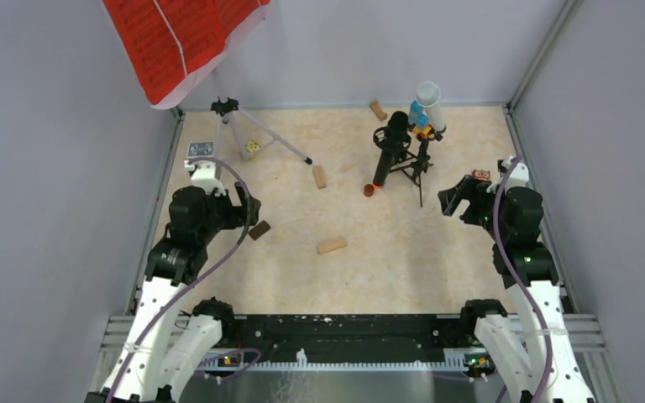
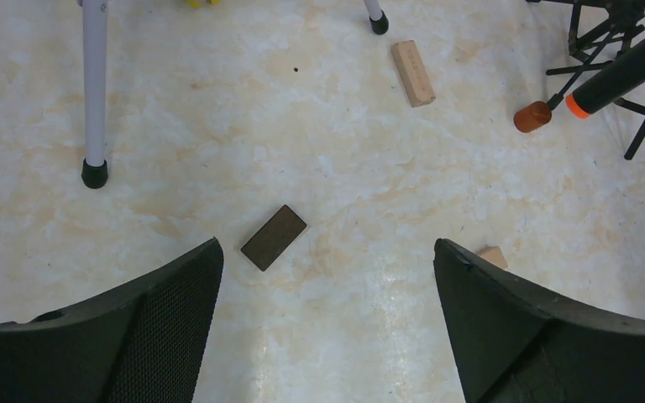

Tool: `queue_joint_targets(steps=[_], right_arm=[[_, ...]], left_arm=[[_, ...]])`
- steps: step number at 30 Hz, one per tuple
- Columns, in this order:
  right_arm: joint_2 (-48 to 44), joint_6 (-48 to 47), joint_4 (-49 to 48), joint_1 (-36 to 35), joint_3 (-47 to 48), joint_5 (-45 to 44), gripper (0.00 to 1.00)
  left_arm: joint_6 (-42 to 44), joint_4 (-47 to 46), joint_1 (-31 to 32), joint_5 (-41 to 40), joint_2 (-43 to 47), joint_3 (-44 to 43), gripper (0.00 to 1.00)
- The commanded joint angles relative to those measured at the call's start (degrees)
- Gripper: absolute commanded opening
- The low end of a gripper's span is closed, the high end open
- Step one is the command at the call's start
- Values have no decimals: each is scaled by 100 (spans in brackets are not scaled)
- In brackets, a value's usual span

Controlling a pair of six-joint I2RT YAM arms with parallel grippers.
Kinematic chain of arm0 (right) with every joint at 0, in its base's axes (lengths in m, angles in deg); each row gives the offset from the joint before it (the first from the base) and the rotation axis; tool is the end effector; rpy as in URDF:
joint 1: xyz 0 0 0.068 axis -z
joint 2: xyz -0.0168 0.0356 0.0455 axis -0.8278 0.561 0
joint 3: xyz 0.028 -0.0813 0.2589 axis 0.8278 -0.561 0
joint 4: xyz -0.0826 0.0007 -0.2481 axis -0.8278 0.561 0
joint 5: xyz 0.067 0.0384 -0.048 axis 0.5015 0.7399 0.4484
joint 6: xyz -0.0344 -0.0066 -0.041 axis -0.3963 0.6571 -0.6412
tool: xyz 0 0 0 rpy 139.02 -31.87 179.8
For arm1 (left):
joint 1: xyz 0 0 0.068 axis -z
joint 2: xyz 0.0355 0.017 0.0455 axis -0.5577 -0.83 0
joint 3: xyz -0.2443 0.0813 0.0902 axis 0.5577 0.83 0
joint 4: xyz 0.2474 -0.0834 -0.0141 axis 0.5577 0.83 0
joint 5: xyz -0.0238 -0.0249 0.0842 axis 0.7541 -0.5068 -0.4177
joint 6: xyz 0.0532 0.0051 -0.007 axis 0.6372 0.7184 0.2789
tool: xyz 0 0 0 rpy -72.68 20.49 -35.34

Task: Pack up the instrument practice props

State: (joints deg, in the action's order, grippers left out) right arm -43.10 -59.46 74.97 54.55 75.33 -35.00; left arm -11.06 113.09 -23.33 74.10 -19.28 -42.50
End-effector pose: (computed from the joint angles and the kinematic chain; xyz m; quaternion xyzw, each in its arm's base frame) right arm 0.1479 0.0090 0.3080 0.0855 0.8129 0.1691 0.5508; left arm 0.1495 -0.0292 0.3214 -0.0267 0.8408 -0.1359 0.5233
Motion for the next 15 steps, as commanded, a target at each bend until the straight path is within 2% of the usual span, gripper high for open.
queue_joint_targets(steps=[1,7,10,15], right_arm=[[-18,85,-118,14,92,216,88],[238,19,161,12,390,293,88],[361,-6,147,18,522,522,88],[535,27,-85,15,641,1043,88]], left_arm=[[89,-357,-6,221,93,-74,99],[14,-444,3,-57,18,-170,99],[11,-642,-2,18,-187,-333,99],[-147,-1095,-2,-423,-353,-473,99]])
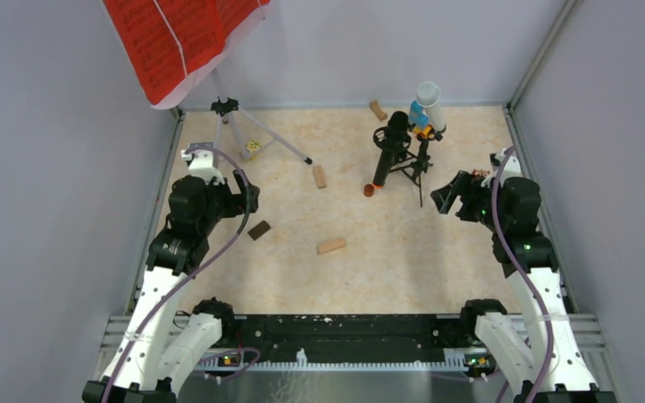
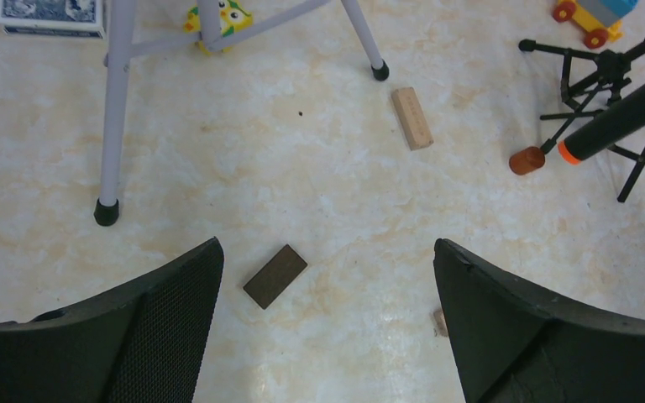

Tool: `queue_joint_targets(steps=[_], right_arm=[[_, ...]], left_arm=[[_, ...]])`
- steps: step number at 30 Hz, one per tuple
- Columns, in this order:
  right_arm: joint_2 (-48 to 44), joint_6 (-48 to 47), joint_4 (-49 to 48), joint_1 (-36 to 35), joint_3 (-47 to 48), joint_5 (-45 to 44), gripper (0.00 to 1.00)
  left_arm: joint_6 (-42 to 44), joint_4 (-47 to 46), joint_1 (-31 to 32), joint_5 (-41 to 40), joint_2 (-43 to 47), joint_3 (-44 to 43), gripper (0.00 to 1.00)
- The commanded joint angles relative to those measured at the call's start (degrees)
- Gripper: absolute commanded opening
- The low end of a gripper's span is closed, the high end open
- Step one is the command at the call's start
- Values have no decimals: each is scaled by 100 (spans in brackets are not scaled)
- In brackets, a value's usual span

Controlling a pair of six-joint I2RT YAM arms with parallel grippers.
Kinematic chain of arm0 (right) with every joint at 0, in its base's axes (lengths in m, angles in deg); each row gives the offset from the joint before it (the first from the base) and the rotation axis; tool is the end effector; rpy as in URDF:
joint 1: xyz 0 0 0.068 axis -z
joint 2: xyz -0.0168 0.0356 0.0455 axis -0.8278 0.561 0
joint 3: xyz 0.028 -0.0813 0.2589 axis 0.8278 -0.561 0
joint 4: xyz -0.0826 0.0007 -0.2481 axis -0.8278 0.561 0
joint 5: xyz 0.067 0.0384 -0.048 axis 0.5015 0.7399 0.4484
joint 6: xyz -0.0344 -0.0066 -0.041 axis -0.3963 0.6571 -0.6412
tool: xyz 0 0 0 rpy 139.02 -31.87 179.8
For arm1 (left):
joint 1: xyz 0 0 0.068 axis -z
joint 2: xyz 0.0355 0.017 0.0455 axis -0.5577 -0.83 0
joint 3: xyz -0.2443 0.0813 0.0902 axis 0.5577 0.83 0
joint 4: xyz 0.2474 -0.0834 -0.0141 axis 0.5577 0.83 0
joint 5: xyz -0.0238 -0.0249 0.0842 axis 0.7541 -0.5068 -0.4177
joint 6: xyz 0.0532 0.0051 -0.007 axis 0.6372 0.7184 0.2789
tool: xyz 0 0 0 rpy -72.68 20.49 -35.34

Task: Pack up the instrument practice props

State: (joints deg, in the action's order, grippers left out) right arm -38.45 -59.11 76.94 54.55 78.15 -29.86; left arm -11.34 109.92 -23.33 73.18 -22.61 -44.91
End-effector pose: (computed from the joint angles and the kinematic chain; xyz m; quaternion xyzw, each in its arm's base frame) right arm 0.1601 0.0124 0.3107 0.0684 0.8307 0.2034 0.5137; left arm 0.1625 -0.0310 0.3331 -0.0324 0.8299 -0.1342 0.5406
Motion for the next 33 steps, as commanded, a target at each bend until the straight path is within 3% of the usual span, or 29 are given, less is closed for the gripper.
queue_joint_targets(steps=[1,3,9,17,25,33], right_arm=[[110,12,-372,17,368,707,88],[213,14,-549,-138,426,844,88],[621,-420,-906,-2627,757,-938,88],[1918,-621,-2536,-4485,1138,-1346,85],[3942,-873,-4115,-4807,2329,-826,79],[6503,-2691,-3464,-4770,5055,353,84]], left_arm=[[-113,-887,-2,-368,-7,-240,99],[-81,-906,-2,-450,-2,-374,99],[-175,-239,-5,-1330,-107,-702,99],[-632,728,-11,-2091,392,-903,99],[-508,980,-11,-2377,1036,-899,97],[-321,745,-3,-2496,1530,-419,97]])
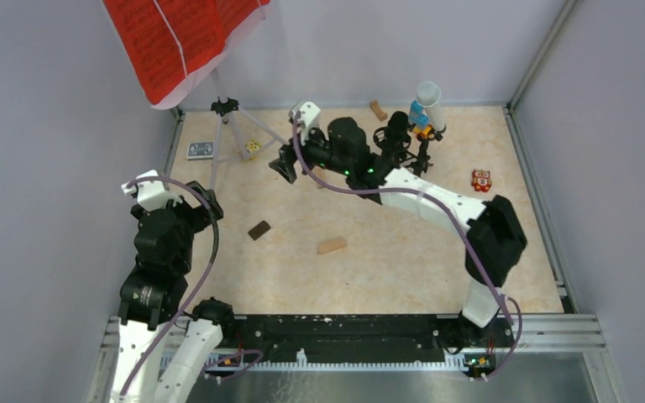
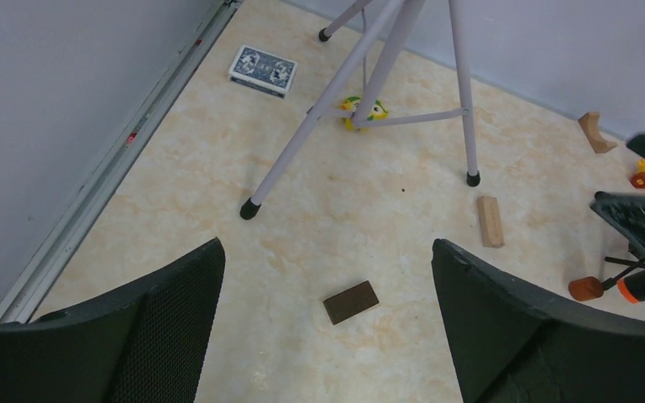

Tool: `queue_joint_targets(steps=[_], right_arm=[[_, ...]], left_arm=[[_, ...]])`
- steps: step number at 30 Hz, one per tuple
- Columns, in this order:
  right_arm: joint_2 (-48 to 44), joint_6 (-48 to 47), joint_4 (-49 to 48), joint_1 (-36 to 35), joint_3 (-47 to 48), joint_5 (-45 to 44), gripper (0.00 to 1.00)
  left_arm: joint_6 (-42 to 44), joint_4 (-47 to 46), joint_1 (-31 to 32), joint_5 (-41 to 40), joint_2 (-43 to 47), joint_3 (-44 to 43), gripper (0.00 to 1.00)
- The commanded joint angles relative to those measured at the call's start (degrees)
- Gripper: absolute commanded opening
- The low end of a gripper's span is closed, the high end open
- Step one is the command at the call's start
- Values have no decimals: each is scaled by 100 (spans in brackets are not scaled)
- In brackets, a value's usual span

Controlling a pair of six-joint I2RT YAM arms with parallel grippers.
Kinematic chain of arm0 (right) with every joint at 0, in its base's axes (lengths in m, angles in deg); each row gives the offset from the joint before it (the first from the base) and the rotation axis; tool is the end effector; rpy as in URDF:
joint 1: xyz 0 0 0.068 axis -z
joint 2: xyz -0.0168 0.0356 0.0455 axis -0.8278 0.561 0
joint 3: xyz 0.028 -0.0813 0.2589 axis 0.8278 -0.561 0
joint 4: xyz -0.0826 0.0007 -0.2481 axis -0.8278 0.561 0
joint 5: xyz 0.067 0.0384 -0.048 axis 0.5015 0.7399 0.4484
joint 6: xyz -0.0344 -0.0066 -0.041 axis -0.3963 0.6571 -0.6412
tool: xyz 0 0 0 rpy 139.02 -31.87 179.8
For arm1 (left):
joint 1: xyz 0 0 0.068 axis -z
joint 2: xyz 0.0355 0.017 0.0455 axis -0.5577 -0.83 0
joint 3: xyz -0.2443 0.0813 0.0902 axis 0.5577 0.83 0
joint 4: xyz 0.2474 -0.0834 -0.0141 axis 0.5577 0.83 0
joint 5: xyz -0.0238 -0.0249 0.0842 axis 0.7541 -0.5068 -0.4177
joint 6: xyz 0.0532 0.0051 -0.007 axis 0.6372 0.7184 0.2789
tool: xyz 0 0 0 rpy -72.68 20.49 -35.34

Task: Pack up the instrument practice props

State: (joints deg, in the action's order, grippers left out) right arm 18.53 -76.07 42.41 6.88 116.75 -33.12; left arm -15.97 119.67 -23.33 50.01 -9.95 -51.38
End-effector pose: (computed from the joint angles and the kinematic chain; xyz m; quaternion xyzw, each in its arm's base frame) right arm 0.2662 0.3165 0.3512 -0.3500 0.6649 0.3534 0.5573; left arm 0.0945 -0.0040 0.3774 -0.1847 0.7547 -0.0185 0.6293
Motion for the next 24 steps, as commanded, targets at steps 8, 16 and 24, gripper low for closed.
queue_joint_targets(steps=[8,16,24], right_arm=[[2791,-1077,-227,297,3263,1589,88],[4939,-876,101,513,5980,1616,88],[5438,-948,-643,590,6063,1168,79]], left_arm=[[105,-319,-2,-387,569,587,98],[162,-339,-2,-348,604,653,99],[210,-426,-2,-233,586,721,99]])
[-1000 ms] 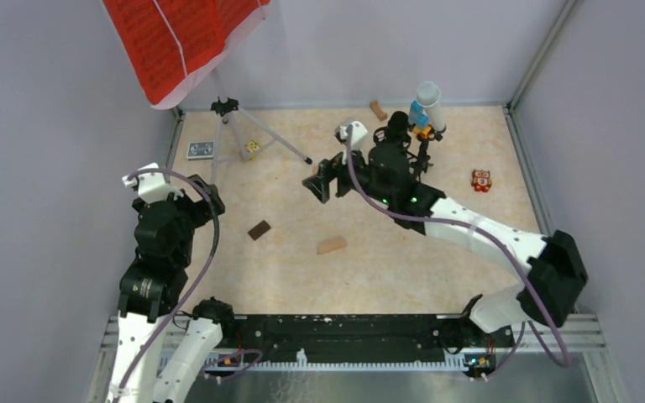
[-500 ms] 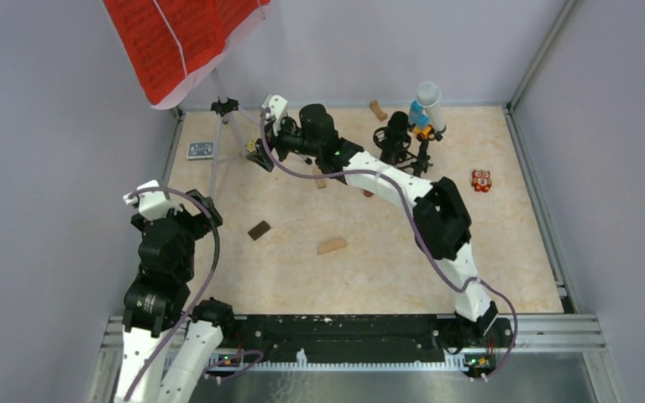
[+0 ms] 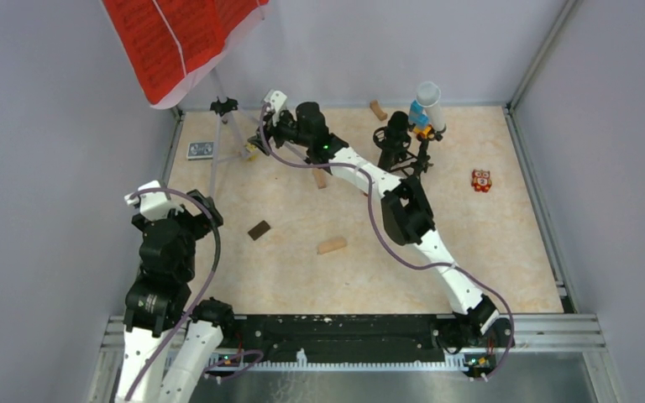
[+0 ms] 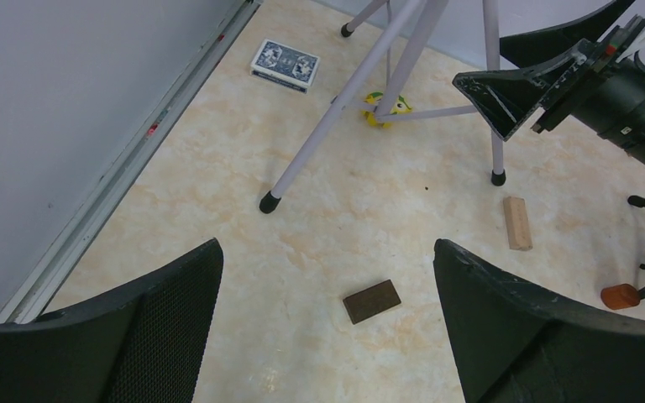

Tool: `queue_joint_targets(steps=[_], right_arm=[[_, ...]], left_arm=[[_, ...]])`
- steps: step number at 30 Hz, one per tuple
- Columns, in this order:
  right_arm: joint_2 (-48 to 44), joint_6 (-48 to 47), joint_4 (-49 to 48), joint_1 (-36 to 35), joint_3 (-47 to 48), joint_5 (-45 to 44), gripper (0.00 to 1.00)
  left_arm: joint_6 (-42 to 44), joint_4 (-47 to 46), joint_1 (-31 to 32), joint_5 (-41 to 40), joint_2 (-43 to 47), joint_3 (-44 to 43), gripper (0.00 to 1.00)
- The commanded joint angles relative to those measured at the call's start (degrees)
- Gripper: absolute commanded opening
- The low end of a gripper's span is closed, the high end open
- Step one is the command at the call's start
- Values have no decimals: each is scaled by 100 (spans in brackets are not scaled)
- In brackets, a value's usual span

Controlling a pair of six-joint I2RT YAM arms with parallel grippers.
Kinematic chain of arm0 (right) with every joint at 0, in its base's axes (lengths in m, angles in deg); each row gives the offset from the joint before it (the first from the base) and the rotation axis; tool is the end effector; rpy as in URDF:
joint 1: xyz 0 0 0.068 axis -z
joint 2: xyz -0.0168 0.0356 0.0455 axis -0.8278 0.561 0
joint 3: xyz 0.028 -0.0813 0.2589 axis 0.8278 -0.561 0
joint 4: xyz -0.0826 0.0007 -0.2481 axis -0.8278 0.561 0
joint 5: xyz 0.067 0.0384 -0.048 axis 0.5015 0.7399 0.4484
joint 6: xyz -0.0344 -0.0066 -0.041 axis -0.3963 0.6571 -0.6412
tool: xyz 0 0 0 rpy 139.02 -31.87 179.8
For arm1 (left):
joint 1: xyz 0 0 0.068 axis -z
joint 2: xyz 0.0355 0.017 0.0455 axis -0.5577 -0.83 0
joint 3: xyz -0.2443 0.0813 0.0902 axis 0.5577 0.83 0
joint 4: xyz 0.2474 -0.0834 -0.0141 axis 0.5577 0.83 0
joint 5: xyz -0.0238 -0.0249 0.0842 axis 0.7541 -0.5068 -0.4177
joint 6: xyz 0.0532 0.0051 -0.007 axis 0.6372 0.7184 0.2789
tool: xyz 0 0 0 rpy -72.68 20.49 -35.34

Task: Pack up the instrument practice props

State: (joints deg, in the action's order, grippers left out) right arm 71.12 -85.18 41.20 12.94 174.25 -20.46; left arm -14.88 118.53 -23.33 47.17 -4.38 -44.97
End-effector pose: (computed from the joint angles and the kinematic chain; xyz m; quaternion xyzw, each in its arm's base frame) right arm 0.4346 0.4238 0.2552 -0.4205 0.5785 0.3562 0.6014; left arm 0.0850 -0.0006 0.3523 -0.1926 0.7497 0.0058 0.6331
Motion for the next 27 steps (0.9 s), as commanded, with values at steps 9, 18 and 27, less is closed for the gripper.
queue_joint_targets(steps=[9,18,27], right_arm=[[406,-37,-311,-20,521,-98,79],[-721,-37,-1037,-17,-1255,-98,79],[-2048,-37,-1854,-44,-3346,-98,79]], left_arm=[[144,-355,-3,139,-40,117,99],[189,-400,-6,234,-104,144,99],[213,-430,-8,324,-139,160,99]])
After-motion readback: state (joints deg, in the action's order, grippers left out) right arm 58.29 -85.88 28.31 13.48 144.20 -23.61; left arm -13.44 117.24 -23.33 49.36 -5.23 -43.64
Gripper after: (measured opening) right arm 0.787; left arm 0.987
